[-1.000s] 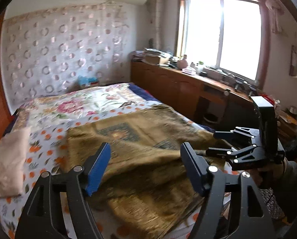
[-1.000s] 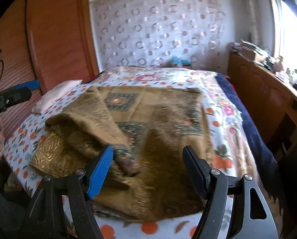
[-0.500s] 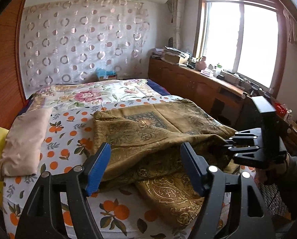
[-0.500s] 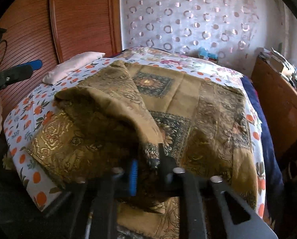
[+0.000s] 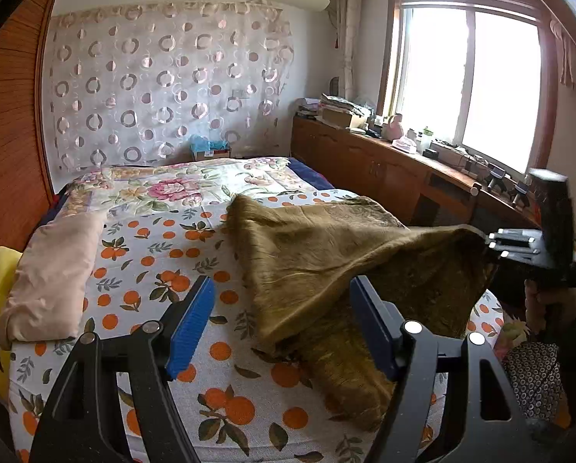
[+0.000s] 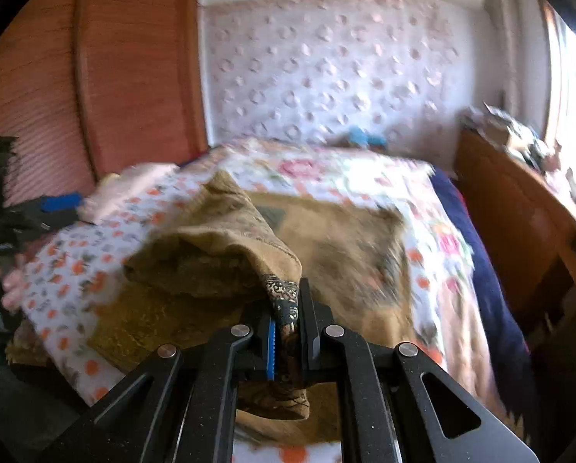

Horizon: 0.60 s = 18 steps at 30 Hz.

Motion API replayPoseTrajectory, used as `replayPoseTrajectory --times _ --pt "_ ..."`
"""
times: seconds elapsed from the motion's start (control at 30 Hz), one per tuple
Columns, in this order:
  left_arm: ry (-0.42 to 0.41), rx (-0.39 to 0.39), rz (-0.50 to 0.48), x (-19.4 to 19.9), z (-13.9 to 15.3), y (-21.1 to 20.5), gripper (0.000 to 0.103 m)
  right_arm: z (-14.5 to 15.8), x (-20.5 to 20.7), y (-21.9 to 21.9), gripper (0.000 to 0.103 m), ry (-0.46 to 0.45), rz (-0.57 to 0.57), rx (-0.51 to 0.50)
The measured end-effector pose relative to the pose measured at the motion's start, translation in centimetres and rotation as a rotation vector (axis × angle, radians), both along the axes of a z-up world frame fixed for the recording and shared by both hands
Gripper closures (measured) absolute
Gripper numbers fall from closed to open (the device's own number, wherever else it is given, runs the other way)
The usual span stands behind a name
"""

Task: Fold small clothes

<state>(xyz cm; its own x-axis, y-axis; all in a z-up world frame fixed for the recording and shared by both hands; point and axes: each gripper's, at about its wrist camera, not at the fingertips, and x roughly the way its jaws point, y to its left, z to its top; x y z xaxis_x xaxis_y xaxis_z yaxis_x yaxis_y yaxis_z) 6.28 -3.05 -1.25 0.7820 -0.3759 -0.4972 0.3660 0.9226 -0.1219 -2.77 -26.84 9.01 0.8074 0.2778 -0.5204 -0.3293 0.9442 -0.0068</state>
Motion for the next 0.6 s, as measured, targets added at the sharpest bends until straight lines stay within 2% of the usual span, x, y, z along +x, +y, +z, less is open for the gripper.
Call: replayPoseTrajectory --times 0.2,0.27,0.4,0.47,0.53,0.6 --pt "0.001 0.001 0.000 0.0 0.0 0.0 0.030 -3.3 0.4 -1.2 0.094 0.092 -0.046 -0.028" --pt "0.001 0.000 0.002 0.0 0.0 0.0 0.030 -3.5 0.3 -1.0 0.085 0.098 -0.054 -0.042" --pt "0.002 0.001 0.006 0.0 0.0 0.0 0.030 -2.3 0.2 -0.3 0.075 0.086 -0.080 -0.075" --pt "0.001 0.000 0.011 0.0 -0.1 0.2 0.030 -1.6 0.3 0.4 0.059 0.063 -0.074 -0.068" --pt "-0.001 -0.002 0.018 -0.1 -0.3 0.3 0.030 -0.6 0.1 1.1 0.049 0.035 -0.054 -0.057" --pt "0.001 -0.005 0.023 -0.1 -0.5 0.5 0.030 0.2 0.0 2.2 0.047 0.011 -0.014 -0.051"
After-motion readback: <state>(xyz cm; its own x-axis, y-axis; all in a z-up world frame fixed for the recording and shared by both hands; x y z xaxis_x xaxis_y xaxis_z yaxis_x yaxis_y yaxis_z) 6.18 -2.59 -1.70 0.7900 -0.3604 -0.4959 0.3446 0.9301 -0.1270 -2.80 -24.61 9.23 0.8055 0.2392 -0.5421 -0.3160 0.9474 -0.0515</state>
